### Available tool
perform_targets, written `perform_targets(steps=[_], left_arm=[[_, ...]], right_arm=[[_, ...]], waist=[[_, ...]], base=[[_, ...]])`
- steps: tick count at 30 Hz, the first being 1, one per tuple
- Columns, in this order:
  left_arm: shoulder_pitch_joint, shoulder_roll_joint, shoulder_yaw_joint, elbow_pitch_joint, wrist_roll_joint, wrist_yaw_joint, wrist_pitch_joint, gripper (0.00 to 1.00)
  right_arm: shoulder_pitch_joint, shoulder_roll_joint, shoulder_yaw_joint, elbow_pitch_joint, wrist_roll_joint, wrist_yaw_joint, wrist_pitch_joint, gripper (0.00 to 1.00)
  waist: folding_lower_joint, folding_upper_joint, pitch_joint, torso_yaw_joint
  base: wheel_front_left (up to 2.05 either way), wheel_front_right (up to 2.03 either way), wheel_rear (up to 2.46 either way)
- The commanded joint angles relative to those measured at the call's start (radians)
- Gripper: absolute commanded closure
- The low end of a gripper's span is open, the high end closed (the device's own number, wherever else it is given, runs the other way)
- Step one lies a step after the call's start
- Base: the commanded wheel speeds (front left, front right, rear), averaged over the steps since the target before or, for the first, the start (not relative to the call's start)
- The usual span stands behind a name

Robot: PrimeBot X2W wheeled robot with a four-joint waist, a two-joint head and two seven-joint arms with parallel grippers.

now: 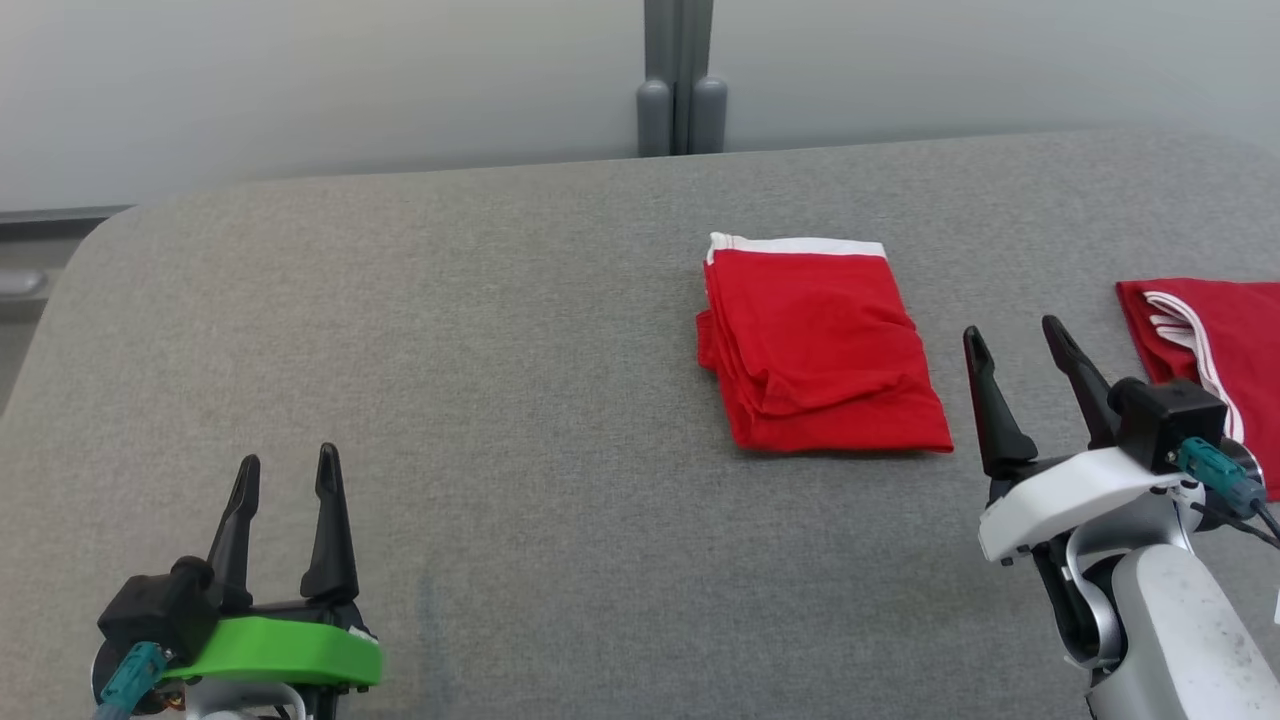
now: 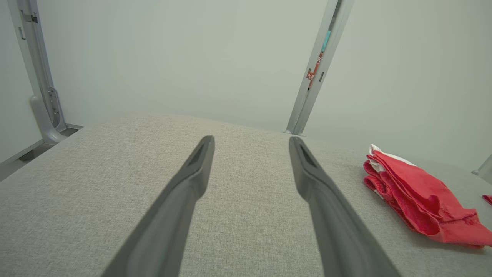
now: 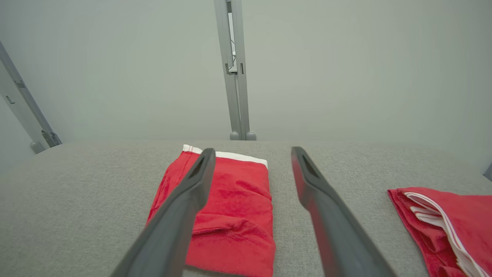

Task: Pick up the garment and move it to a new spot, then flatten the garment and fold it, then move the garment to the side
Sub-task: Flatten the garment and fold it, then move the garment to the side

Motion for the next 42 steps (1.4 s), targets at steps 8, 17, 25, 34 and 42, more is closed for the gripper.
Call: perform_targets(steps=[8,17,25,34,42], left_arm=[[0.046,-0.005,0.022,0.007,0.03,-0.001,-0.002,0.0],[0.078,-0.011,0.027,0.01,0.044,-0.001,-0.002,0.0],[0.09,-0.015,0.03,0.001,0.046,-0.002,-0.002,0.0],[0.077,-0.014,0.024,0.007,0.042,-0.002,-0.002,0.0],[0.069,-0.01,0.017,-0.008,0.044,-0.002,-0.002,0.0]], right_arm=[[0.068,0.022,-0.029,-0.008,-0.026,-0.001,0.001,0.0],[0.072,0.029,-0.022,0.021,-0.03,-0.001,0.001,0.0],[0.071,0.036,-0.023,0.031,-0.021,-0.001,0.007,0.0],[0.073,0.043,-0.032,0.033,-0.019,-0.001,0.018,0.0],[-0.017,0.035,-0.052,0.058,0.007,-0.001,0.098,0.0]], waist=[[0.0,0.0,-0.059,-0.082],[0.0,0.0,-0.077,-0.086],[0.0,0.0,-0.075,-0.077],[0.0,0.0,-0.073,-0.063],[0.0,0.0,-0.046,-0.033]], base=[[0.0,0.0,0.0],[0.0,0.0,0.0],[0.0,0.0,0.0],[0.0,0.0,0.0],[0.0,0.0,0.0]])
